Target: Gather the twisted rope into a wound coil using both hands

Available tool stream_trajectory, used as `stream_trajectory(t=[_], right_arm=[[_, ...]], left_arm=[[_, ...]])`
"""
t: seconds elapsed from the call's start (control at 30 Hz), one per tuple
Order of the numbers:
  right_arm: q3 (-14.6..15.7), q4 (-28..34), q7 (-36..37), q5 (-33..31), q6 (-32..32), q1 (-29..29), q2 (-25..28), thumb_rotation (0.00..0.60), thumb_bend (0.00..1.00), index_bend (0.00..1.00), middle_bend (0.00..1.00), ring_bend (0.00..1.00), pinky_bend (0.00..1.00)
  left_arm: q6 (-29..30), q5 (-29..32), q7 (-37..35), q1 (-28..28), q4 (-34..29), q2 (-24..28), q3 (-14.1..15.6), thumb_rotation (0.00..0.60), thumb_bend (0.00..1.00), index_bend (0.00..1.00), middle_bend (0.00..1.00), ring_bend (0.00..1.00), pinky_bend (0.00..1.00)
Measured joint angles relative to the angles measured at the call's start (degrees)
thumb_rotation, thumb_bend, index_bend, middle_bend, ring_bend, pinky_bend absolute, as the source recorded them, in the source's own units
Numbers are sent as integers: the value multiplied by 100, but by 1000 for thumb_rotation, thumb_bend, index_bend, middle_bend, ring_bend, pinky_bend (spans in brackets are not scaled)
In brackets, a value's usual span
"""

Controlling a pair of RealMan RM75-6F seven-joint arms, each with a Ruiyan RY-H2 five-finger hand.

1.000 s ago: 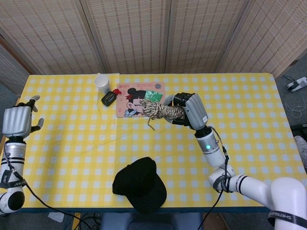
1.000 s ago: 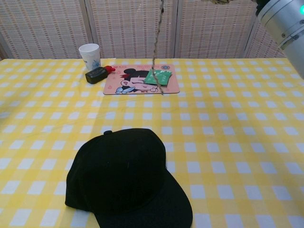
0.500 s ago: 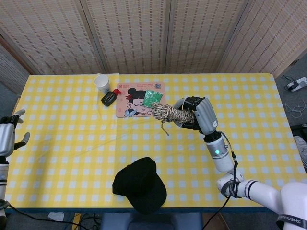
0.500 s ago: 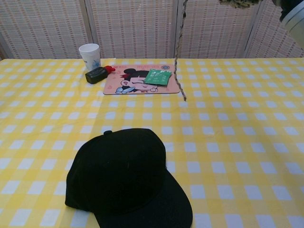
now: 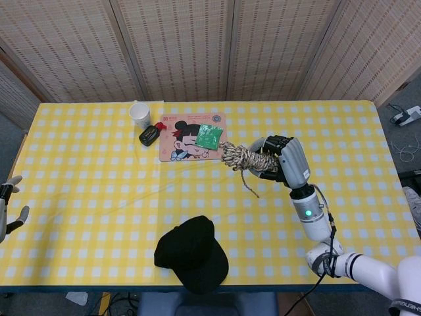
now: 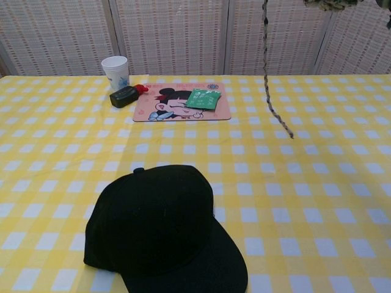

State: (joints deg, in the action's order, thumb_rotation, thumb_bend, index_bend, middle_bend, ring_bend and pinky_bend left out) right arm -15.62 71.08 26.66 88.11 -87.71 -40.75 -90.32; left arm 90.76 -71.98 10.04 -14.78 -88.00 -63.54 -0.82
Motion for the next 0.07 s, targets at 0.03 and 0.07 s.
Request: stream_trajectory(t=[0.03,0.07], right_arm=[[-1,5,8,2,-1,12,7,600,258,983,756,652,703],[-2,14,18,4,-4,24,12,600,258,983,756,652,703]], left_arm=[[23,-36,0,45,-25,11,11,600,325,261,380,320,318],[48,-78,6,89,-49,19,25,600,325,261,380,321,317]])
